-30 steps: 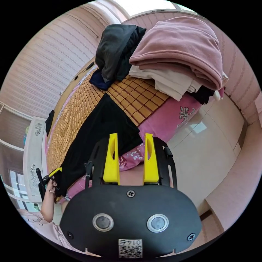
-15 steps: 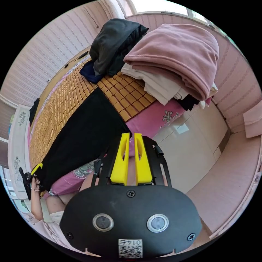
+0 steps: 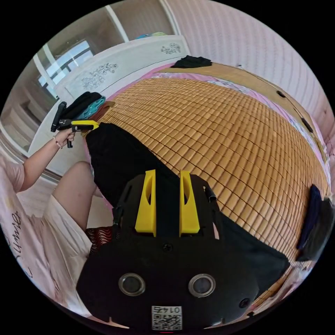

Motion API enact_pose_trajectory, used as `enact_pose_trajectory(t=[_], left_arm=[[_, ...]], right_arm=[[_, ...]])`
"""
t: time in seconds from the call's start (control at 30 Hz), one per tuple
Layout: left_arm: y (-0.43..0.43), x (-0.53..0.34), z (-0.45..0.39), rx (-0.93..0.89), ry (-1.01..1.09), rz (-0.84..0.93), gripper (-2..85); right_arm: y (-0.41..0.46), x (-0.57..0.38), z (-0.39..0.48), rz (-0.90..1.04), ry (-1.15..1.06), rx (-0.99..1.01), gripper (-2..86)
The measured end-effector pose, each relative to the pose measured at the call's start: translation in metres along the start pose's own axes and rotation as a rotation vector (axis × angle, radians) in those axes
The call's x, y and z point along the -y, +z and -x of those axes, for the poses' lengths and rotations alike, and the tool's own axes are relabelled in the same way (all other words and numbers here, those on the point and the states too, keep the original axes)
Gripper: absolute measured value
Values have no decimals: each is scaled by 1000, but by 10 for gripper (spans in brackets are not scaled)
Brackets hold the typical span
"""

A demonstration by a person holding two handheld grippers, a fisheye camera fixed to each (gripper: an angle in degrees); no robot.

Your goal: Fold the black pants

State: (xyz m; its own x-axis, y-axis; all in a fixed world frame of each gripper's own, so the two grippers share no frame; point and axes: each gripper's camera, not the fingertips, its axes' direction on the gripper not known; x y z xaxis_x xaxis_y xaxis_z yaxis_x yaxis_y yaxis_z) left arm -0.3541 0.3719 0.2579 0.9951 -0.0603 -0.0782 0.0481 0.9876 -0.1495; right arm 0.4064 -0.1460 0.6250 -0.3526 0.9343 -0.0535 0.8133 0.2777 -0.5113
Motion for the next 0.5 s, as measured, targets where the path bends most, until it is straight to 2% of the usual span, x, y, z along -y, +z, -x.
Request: enact_pose_trajectory(t=[0.13, 0.23, 0.37, 0.43, 0.5], left_arm=[[19, -6, 34, -40, -120, 37, 100], [38, -12, 45, -4, -159, 91, 93], [46, -30, 52, -46, -195, 24, 68], [45, -38, 56, -81, -216, 15, 2], [42, -43, 54, -72, -212, 2, -5]], right_arm=[[73, 81, 52, 138, -141, 63, 88], [116, 111, 75, 299, -205, 39, 37], [119, 138, 90, 304, -237, 2, 3], [111, 147, 97, 282, -255, -5, -1], [97, 157, 106, 253, -277, -13, -3]])
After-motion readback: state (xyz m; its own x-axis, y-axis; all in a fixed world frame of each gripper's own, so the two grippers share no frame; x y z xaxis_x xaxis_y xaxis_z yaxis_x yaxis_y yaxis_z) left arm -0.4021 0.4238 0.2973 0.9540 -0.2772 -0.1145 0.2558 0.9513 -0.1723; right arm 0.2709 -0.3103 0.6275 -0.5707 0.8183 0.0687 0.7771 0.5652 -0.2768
